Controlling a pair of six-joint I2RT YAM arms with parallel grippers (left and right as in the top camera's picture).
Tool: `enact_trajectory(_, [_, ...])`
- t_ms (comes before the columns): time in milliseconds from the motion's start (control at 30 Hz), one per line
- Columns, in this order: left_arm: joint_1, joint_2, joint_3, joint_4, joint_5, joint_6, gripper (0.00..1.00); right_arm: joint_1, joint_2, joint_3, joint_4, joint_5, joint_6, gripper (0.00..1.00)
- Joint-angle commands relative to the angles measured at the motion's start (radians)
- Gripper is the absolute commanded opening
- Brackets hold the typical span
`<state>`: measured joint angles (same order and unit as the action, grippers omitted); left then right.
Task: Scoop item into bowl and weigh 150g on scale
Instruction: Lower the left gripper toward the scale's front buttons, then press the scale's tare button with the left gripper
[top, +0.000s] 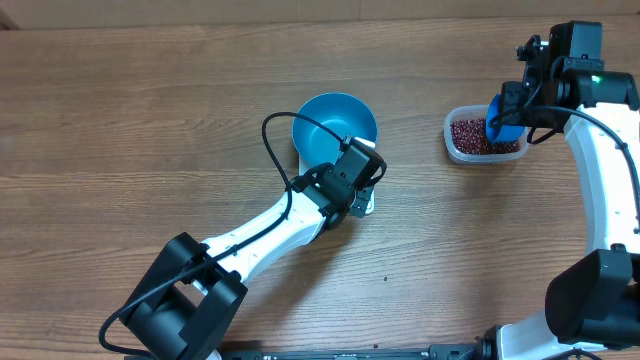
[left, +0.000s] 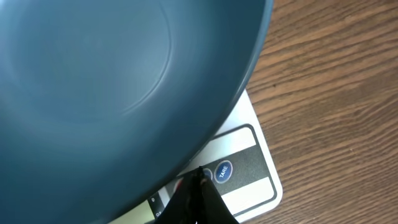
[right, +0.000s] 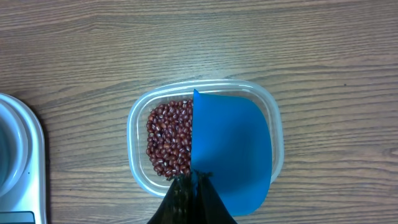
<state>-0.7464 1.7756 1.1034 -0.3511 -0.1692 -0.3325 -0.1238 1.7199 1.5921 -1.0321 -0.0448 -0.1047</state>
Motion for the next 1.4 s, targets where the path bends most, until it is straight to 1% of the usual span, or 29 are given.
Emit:
enact_trajectory(0, [0.000,0.037,-0.005,0.021,-0.022,0.040,0.04,-0.001,-0.007,0.017,0.010,0.002,-0.002,0.04])
enact_trajectory(300, [-0.005,0.098,-0.005,0.060,-0.023,0.068,0.04,-0.001,-0.007,0.017,0.009,0.002,-0.002,0.04])
enact_trajectory(433, [-0.005,0.105,-0.005,0.057,-0.023,0.071,0.04,-0.001,-0.007,0.017,0.008,0.002,-0.002,0.04])
enact_trajectory(533, [-0.003,0.105,-0.005,0.047,-0.027,0.106,0.04,-0.001,-0.007,0.017,0.008,0.002,-0.002,0.04])
enact_trajectory(633, [-0.003,0.106,-0.005,0.021,-0.029,0.117,0.04,-0.001,-0.007,0.017,0.008,0.002,-0.002,0.04])
enact_trajectory(767, [0.000,0.108,-0.005,-0.011,-0.029,0.116,0.04,-0.001,-0.007,0.017,0.008,0.002,-0.002,0.04])
enact_trajectory(1367, [0.000,0.109,-0.006,-0.008,-0.064,0.115,0.04,-0.001,-0.007,0.017,0.005,0.002,-0.002,0.04])
